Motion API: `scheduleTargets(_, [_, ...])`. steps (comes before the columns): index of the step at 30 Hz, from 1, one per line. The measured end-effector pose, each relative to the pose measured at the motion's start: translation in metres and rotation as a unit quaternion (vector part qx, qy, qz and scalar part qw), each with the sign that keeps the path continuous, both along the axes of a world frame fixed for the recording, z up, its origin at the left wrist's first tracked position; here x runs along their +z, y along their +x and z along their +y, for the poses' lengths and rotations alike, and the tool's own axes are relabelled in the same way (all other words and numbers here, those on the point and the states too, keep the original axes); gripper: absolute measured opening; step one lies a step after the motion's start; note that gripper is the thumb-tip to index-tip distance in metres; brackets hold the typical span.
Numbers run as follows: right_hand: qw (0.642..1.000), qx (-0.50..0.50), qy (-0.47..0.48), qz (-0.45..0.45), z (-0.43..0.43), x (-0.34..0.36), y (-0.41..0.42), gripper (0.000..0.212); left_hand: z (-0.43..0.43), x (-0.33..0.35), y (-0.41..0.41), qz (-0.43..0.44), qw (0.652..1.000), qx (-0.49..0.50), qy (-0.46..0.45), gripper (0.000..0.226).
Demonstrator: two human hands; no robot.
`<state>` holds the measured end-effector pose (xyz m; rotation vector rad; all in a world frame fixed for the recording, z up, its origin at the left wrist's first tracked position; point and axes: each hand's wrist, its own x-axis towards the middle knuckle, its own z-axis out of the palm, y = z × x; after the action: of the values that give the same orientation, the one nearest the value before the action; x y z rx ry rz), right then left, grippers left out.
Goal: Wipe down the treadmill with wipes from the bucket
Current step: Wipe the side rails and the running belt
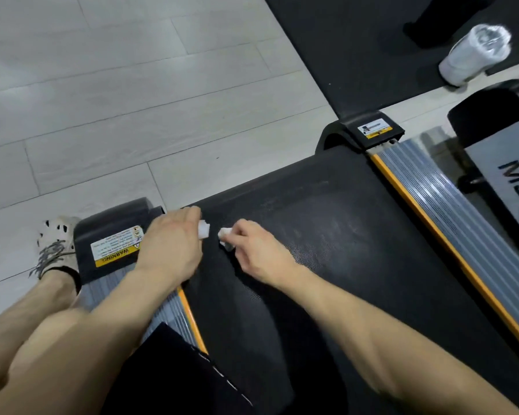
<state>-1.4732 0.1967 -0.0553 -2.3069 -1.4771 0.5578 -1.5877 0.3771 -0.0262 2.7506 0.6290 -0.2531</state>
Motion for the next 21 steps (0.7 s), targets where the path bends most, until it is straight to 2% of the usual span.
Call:
scheduleTargets(1, [0.999, -0.036, 0.013, -0.014, -0.018, 0.0, 0.019, 0.034, -0.009, -0.007, 0.011, 0.008, 1.0, -0.013, -0.017, 0.036])
scheduleTargets(3, [0.974, -0.217, -0.017, -0.069, -0.057, 0.005, 0.083, 0.033, -0.019, -0.019, 0.03, 0.063, 0.997, -0.032, -0.035, 0.072])
scheduleTargets(5, [0.914, -0.381, -0.09, -0.108, -0.097, 0.016, 0.145, 0.033, -0.027, -0.031, 0.043, 0.121, 0.99, -0.046, -0.048, 0.089])
scheduleTargets(7, [0.877, -0.455, -0.092, -0.12, -0.11, 0.018, 0.164, 0.032, -0.038, -0.04, 0.05, 0.171, 0.984, -0.053, -0.022, 0.097])
scheduleTargets(8, [0.884, -0.444, -0.076, -0.124, -0.1, 0.014, 0.154, 0.031, -0.043, -0.042, 0.052, 0.188, 0.981, -0.055, -0.006, 0.1])
scheduleTargets(10, [0.938, -0.339, -0.016, -0.077, -0.063, 0.005, 0.099, 0.03, -0.047, -0.042, 0.055, 0.204, 0.977, -0.053, 0.002, 0.098])
scheduleTargets(11, [0.974, -0.225, 0.006, -0.038, -0.046, 0.001, 0.067, 0.03, -0.046, -0.041, 0.055, 0.21, 0.976, -0.056, 0.001, 0.095])
scheduleTargets(12, [0.995, -0.098, 0.007, 0.003, -0.034, 0.001, 0.038, 0.032, -0.043, -0.041, 0.056, 0.214, 0.975, -0.059, -0.001, 0.094])
scheduleTargets(13, [1.0, 0.009, -0.003, 0.019, -0.03, 0.003, 0.028, 0.034, -0.04, -0.042, 0.056, 0.215, 0.975, -0.06, -0.003, 0.093])
scheduleTargets(14, [0.999, 0.049, -0.005, 0.023, -0.034, 0.005, 0.04, 0.032, -0.038, -0.044, 0.056, 0.216, 0.974, -0.064, -0.004, 0.091])
scheduleTargets(15, [1.0, -0.002, -0.009, 0.021, -0.045, 0.003, 0.068, 0.027, -0.036, -0.046, 0.056, 0.214, 0.974, -0.069, -0.006, 0.09])
scheduleTargets(16, [0.993, -0.112, -0.02, -0.014, -0.059, 0.001, 0.106, 0.023, -0.034, -0.048, 0.056, 0.213, 0.974, -0.072, -0.008, 0.088])
scheduleTargets(17, [0.966, -0.243, -0.046, -0.08, -0.075, 0.002, 0.146, 0.023, -0.032, -0.05, 0.056, 0.212, 0.974, -0.075, -0.007, 0.086])
scheduleTargets(18, [0.918, -0.371, -0.079, -0.12, -0.094, 0.005, 0.18, 0.026, -0.03, -0.052, 0.056, 0.211, 0.974, -0.078, -0.004, 0.086])
scheduleTargets(19, [0.873, -0.464, -0.092, -0.123, -0.106, 0.005, 0.204, 0.03, -0.029, -0.055, 0.055, 0.208, 0.975, -0.079, 0.0, 0.086])
scheduleTargets(20, [0.848, -0.507, -0.09, -0.125, -0.104, 0.003, 0.213, 0.033, -0.028, -0.057, 0.055, 0.204, 0.976, -0.081, 0.001, 0.086])
scheduleTargets(21, [0.853, -0.495, -0.087, -0.139, -0.089, 0.0, 0.208, 0.035, -0.027, -0.059, 0.056, 0.2, 0.976, -0.083, -0.001, 0.086])
